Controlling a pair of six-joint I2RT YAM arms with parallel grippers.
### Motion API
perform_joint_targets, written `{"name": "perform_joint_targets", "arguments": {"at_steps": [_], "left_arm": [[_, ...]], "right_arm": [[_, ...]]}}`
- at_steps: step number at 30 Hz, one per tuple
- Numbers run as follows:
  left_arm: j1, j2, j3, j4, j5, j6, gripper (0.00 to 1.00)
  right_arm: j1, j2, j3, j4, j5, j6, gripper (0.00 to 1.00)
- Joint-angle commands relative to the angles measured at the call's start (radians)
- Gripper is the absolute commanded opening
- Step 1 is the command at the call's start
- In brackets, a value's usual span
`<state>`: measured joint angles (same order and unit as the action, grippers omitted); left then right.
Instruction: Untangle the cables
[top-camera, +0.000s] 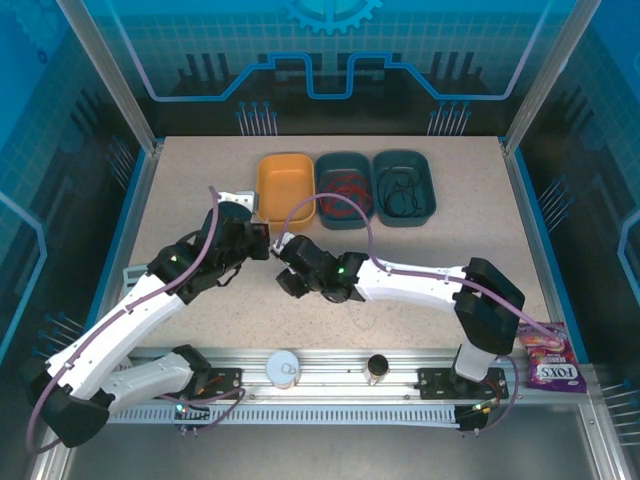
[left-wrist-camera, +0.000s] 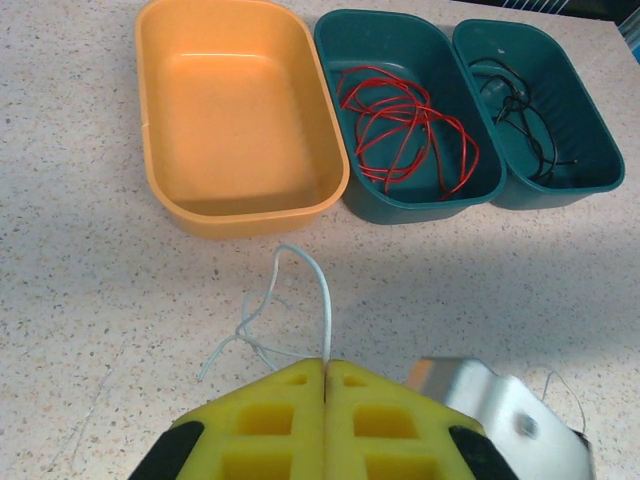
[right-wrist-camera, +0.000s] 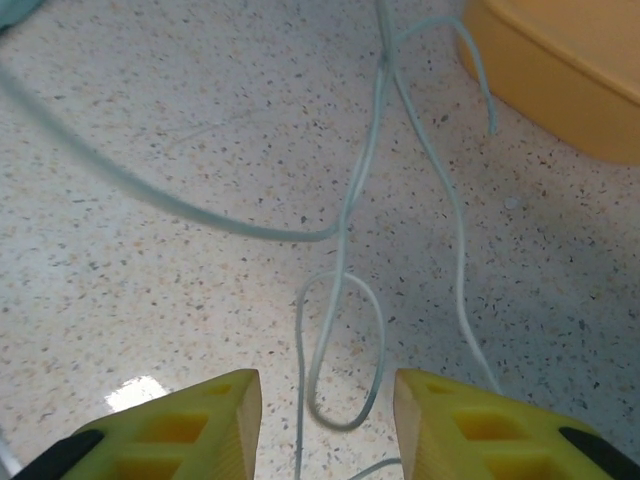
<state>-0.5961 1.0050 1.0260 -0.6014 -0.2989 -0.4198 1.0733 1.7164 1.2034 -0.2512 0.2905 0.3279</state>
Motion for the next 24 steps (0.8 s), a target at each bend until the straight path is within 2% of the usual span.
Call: {"name": "perform_joint_targets", "arguments": {"at_steps": [1,3,7,13,24], "left_arm": [[0.009,-0.026,0.037,-0.021,0.030,-0.017,0.00],[0.008,-0.034,0.041,-0.025,0.033,-0.017,0.00],[0.009,-0.055,0.049,-0.046,0.004,-0.008,0.00],[0.019,-0.101,0.067,-0.086,-0.065,0.016,0.00],[0.041,-0.173,0.127,-0.138,-0.164,0.096,0.00]], "right_arm": [[-0.035,0.038,0.040,0.038,0.007,0.021,0.36],[-0.056,0.040,0.028,0.052,0.003,0.055,0.27],[-0.114,0.014,-0.043,0.110,-0.060,0.136,0.00],[-0.173,-0.034,-0.152,0.133,-0.094,0.217,0.00],[-0.181,-0.061,-0.233,0.095,-0.096,0.261,0.00]]}}
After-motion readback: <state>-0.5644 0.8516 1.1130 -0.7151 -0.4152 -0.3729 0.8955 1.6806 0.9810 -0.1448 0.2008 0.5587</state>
